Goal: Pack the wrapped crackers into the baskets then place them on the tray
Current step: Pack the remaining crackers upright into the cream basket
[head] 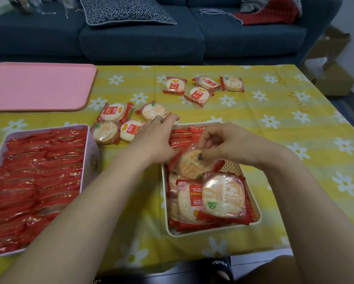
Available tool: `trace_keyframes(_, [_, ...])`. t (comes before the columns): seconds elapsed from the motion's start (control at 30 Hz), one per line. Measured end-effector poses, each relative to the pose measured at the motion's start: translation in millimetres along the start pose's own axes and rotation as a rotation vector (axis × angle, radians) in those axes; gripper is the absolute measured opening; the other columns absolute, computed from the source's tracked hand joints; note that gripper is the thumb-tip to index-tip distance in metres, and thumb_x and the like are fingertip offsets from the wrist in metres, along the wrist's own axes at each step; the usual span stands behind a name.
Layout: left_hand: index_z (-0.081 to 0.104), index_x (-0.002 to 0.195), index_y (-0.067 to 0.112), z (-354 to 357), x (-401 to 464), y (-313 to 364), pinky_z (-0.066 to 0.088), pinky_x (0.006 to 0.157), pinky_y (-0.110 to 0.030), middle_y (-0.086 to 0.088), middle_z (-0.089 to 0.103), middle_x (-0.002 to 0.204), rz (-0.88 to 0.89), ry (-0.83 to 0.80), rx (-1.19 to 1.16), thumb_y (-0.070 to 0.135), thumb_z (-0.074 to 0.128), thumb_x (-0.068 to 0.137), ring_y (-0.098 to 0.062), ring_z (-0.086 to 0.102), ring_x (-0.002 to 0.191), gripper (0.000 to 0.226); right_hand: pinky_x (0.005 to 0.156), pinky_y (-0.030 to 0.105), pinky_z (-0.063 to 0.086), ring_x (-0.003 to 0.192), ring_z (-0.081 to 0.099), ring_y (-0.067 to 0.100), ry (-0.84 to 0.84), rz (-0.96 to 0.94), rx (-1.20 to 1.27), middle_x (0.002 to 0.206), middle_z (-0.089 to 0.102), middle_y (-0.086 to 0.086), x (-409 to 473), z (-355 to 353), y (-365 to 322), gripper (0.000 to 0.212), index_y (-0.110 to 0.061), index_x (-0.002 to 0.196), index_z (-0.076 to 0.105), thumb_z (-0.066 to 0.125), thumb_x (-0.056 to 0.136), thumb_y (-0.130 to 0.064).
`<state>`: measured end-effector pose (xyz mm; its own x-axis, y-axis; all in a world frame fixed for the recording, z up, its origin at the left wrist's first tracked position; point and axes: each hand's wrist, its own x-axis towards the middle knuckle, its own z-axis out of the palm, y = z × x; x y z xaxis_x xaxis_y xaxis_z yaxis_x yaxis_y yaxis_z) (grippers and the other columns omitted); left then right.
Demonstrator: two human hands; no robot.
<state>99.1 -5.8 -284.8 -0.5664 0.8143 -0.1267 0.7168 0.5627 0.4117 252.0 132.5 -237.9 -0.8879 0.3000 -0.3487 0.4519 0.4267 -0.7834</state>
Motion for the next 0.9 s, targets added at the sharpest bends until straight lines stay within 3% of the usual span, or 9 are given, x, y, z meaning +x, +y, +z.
trace_keyframes(0.1, [0.043, 0.136, 0.031, -12.2, -0.8, 2.0, 0.046, 0.102, -0.047, -0.005, 0.051, 0.129, -0.05, 0.018, -0.29, 0.053, 0.067, 0.069, -0.027, 0.048, 0.124, 0.074, 0.068, 0.03, 0.049, 0.072, 0.067, 0.015, 0.124, -0.039, 0.084, 0.086, 0.072, 0.018, -5.8, -12.0, -2.0, 0.018, -0.007, 0.096, 0.07, 0.075, 0.081, -0.001])
trace_keyframes(0.2, [0.052, 0.103, 0.02, -21.2, -1.5, 8.0, 0.047, 0.08, -0.036, 0.001, 0.059, 0.101, -0.103, 0.22, -0.51, 0.049, 0.069, 0.086, -0.019, 0.056, 0.093, 0.038, 0.067, 0.031, 0.046, 0.073, 0.062, 0.016, 0.294, -0.093, 0.211, 0.08, 0.066, 0.015, -5.9, -17.3, -3.1, 0.014, -0.008, 0.092, 0.069, 0.075, 0.081, -0.004])
trace_keyframes(0.27, [0.051, 0.088, 0.018, -28.7, -4.2, 16.0, 0.046, 0.076, -0.035, -0.001, 0.064, 0.088, -0.15, 0.283, -0.606, 0.058, 0.058, 0.093, -0.02, 0.059, 0.083, 0.041, 0.063, 0.031, 0.046, 0.072, 0.059, 0.015, 0.456, -0.132, 0.263, 0.079, 0.062, 0.004, -1.6, -14.7, -3.9, 0.013, -0.012, 0.088, 0.067, 0.076, 0.081, -0.008])
trace_keyframes(0.37, [0.061, 0.084, 0.016, -32.7, -5.5, 29.5, 0.055, 0.089, -0.045, 0.003, 0.073, 0.074, -0.184, 0.136, -0.807, 0.075, 0.043, 0.09, -0.021, 0.072, 0.077, 0.062, 0.062, 0.033, 0.051, 0.074, 0.061, 0.015, 0.593, -0.123, 0.357, 0.082, 0.06, 0.002, 5.0, -4.5, -8.6, 0.015, -0.013, 0.091, 0.064, 0.076, 0.082, -0.013])
trace_keyframes(0.5, [0.07, 0.099, 0.027, -25.2, -3.5, 39.7, 0.052, 0.1, -0.042, 0.012, 0.075, 0.095, -0.151, -0.004, -0.929, 0.082, 0.038, 0.086, -0.014, 0.071, 0.094, 0.065, 0.083, 0.042, 0.058, 0.086, 0.069, 0.025, 0.304, -0.081, 0.687, 0.097, 0.069, 0.016, 4.6, 7.5, -18.4, 0.017, -0.001, 0.11, 0.064, 0.059, 0.095, -0.007])
trace_keyframes(0.57, [0.069, 0.106, 0.029, -21.6, -3.8, 38.6, 0.049, 0.09, -0.032, 0.016, 0.071, 0.101, -0.136, 0.014, -0.864, 0.073, 0.046, 0.089, -0.008, 0.066, 0.098, 0.052, 0.087, 0.039, 0.058, 0.09, 0.071, 0.025, 0.207, -0.078, 0.704, 0.101, 0.072, 0.018, 2.9, 9.0, -20.6, 0.024, 0.001, 0.117, 0.064, 0.049, 0.099, -0.004])
trace_keyframes(0.7, [0.059, 0.089, 0.017, -16.9, -2.5, 30.2, 0.045, 0.064, -0.031, 0.008, 0.057, 0.066, -0.124, 0.021, -0.928, 0.024, 0.061, 0.09, -0.015, 0.055, 0.065, 0.008, 0.064, 0.033, 0.06, 0.071, 0.067, 0.024, 0.31, -0.026, 0.688, 0.084, 0.068, 0.016, 5.3, 4.4, -17.5, 0.021, 0.0, 0.11, 0.059, 0.046, 0.095, 0.006])
trace_keyframes(0.8, [0.06, 0.09, 0.013, -14.1, 0.4, 26.3, 0.054, 0.07, -0.041, -0.002, 0.061, 0.071, -0.074, 0.034, -0.866, 0.014, 0.063, 0.084, -0.018, 0.058, 0.067, 0.008, 0.055, 0.03, 0.056, 0.06, 0.063, 0.021, 0.393, -0.007, 0.658, 0.078, 0.064, 0.015, 7.5, 1.3, -12.8, 0.019, -0.003, 0.108, 0.053, 0.047, 0.093, 0.008])
trace_keyframes(0.9, [0.06, 0.092, 0.018, -6.4, 0.8, 27.1, 0.061, 0.08, -0.05, -0.011, 0.069, 0.081, -0.061, 0.024, -0.813, 0.016, 0.067, 0.082, -0.031, 0.07, 0.079, 0.013, 0.067, 0.036, 0.06, 0.065, 0.066, 0.024, 0.421, -0.008, 0.581, 0.077, 0.066, 0.015, 10.8, 4.9, -7.3, 0.023, -0.003, 0.109, 0.052, 0.048, 0.091, 0.011])
